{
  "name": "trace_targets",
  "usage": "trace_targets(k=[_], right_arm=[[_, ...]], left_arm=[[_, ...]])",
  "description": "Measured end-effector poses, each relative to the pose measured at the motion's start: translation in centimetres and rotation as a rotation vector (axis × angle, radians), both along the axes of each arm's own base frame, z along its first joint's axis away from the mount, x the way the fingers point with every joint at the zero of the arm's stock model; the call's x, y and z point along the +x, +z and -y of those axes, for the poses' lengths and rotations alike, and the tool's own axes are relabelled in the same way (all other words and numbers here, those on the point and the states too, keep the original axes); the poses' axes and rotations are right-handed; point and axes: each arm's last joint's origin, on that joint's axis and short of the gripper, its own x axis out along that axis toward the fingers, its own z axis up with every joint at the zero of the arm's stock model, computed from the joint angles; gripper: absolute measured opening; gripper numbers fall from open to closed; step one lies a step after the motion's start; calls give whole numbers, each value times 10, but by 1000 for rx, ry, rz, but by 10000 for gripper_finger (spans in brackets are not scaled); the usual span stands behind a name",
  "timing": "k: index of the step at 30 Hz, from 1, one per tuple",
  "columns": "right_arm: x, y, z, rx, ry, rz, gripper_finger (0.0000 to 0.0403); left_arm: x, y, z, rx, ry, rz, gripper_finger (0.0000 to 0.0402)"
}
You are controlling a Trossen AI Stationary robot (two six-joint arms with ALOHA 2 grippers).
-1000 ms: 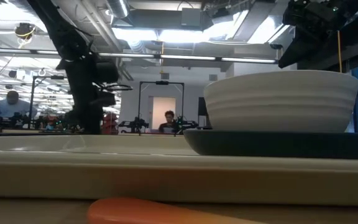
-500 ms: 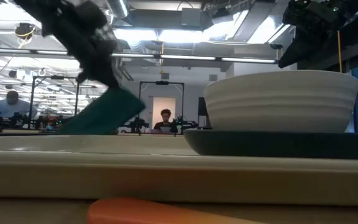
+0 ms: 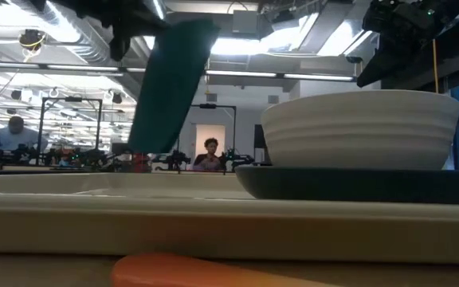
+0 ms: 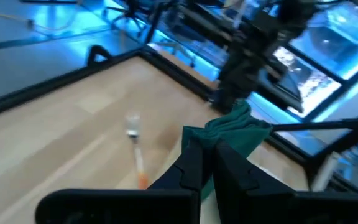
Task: Set up tray
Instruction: Put the green napkin on the light brown serving tray
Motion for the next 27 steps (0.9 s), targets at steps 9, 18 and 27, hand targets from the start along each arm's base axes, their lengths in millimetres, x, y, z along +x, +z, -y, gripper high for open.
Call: trace_targets(k=[9, 18, 27], right_arm=[[0, 0, 0, 21, -20, 8, 90], [0, 0, 0, 23, -22, 8, 90], [0, 0, 0, 23, -22, 8, 90]], left_arm=[[18, 1, 64, 38, -128, 72, 12], [27, -6, 129, 39, -123, 156, 12], [49, -2, 194, 32, -55, 150, 12]])
